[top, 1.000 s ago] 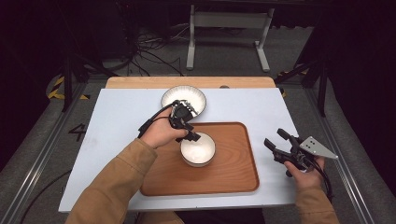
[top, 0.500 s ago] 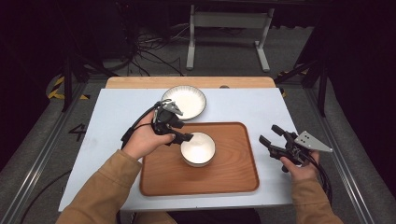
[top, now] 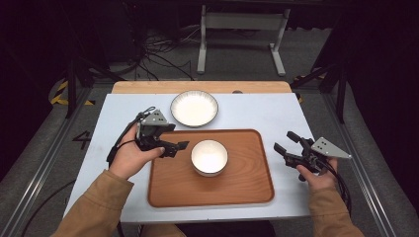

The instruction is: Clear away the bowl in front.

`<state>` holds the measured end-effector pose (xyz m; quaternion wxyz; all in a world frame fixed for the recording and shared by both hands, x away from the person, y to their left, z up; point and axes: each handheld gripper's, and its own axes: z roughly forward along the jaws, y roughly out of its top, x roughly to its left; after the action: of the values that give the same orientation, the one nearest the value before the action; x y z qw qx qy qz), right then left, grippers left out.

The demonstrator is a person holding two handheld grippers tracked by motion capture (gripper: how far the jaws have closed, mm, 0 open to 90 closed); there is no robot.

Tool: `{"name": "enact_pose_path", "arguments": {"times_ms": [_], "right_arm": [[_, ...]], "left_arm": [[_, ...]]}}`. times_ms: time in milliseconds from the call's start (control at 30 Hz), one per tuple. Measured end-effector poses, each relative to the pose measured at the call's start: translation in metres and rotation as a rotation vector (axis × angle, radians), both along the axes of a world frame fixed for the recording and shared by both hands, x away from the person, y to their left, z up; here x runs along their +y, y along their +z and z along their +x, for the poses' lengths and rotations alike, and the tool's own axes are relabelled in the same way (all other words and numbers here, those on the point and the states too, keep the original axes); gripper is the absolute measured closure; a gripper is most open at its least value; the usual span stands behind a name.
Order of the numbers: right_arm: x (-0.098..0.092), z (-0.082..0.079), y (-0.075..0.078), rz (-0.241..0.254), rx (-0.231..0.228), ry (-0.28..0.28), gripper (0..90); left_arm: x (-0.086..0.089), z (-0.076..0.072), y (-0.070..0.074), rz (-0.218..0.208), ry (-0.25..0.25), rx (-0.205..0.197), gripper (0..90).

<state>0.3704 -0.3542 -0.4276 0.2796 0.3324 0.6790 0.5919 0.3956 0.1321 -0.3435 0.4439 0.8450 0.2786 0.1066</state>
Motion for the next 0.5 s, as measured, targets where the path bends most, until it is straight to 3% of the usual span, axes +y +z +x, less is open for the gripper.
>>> {"name": "enact_pose_path", "arguments": {"times_ms": [267,500], "right_arm": [[-0.002,-0.001,0.001,-0.016,0.002,0.007,24.7],[-0.005,-0.002,0.002,-0.021,0.007,0.007,24.3]], "left_arm": [[0.025,-0.006,-0.009,-0.055,0.045,-0.049,19.9],[0.049,-0.018,-0.019,-0.117,0.112,-0.095,19.4]]}}
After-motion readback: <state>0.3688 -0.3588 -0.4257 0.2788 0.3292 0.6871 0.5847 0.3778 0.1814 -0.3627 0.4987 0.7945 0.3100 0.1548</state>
